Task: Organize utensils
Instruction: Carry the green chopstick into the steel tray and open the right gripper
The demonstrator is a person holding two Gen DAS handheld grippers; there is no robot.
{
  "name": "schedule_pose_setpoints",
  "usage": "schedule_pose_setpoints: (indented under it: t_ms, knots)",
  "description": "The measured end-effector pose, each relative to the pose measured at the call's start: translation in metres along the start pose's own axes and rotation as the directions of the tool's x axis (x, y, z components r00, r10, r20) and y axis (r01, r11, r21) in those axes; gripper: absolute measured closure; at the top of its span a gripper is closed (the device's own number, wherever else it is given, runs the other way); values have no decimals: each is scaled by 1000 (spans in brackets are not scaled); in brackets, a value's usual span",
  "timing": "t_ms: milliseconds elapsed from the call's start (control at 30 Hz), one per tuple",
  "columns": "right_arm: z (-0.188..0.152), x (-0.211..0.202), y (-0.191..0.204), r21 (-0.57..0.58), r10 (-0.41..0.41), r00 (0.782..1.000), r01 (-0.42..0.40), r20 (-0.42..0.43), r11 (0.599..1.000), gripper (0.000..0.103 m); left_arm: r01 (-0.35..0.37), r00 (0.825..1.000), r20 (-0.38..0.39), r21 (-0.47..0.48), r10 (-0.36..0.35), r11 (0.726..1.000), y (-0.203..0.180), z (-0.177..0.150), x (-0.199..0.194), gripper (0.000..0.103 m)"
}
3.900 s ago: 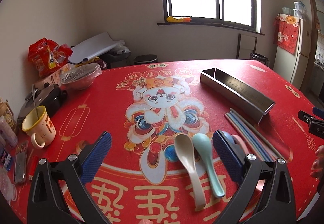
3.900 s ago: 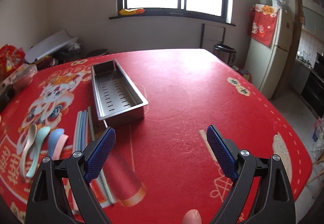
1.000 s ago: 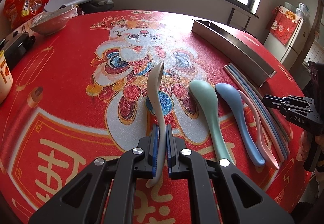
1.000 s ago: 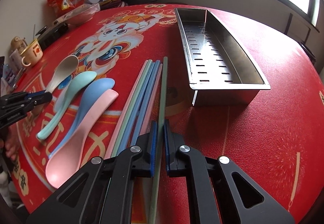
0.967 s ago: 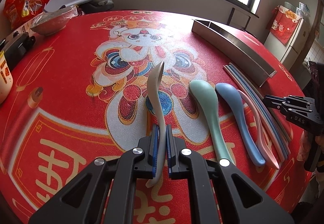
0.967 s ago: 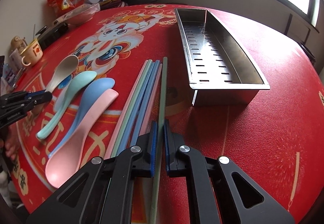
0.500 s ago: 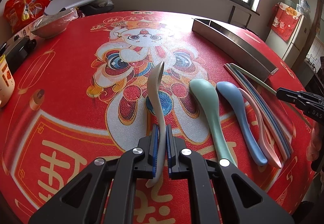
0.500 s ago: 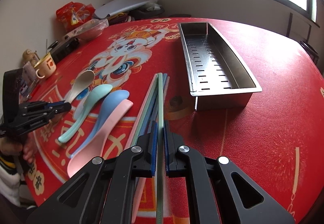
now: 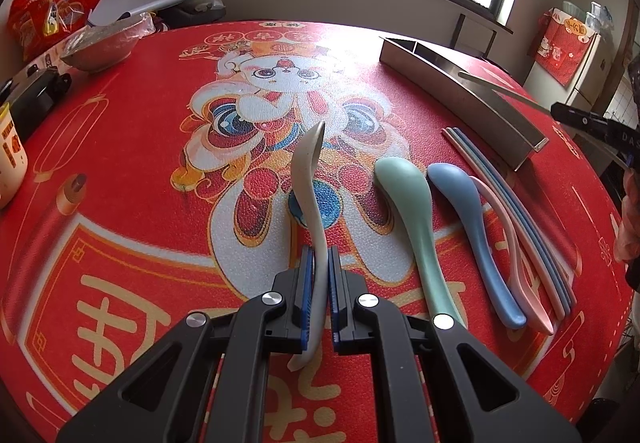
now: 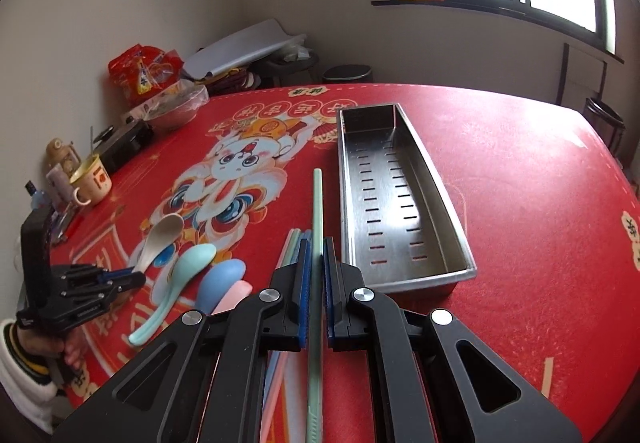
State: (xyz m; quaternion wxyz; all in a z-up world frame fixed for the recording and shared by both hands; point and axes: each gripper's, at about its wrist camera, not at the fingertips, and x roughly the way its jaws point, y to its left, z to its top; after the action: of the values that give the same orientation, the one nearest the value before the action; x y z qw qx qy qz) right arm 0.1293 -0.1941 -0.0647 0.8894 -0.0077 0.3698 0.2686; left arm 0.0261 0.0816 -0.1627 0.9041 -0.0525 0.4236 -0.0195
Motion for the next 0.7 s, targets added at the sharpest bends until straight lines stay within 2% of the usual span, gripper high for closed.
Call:
schedule_pose_setpoints:
  t_ms: [200,267,433,700]
  knots:
    - [40,53,-25,55,-62,995,66,-75,996,97,-7,1000,0,6,7,1000,-2,0,0,95]
    - [48,71,-32,89,-54,993,63,-103,994,97,-7,1000,0,6,7,1000,-2,0,0,95]
    - [53,101,-43,168,-25,989,50,-147,985,97,-5,1000,0,3,5,1000,-2,0,0,95]
    - [48,124,-49,230,-1,980,47,-198,972,97,-3,1000,0,0,3,1000,-1,0,0,95]
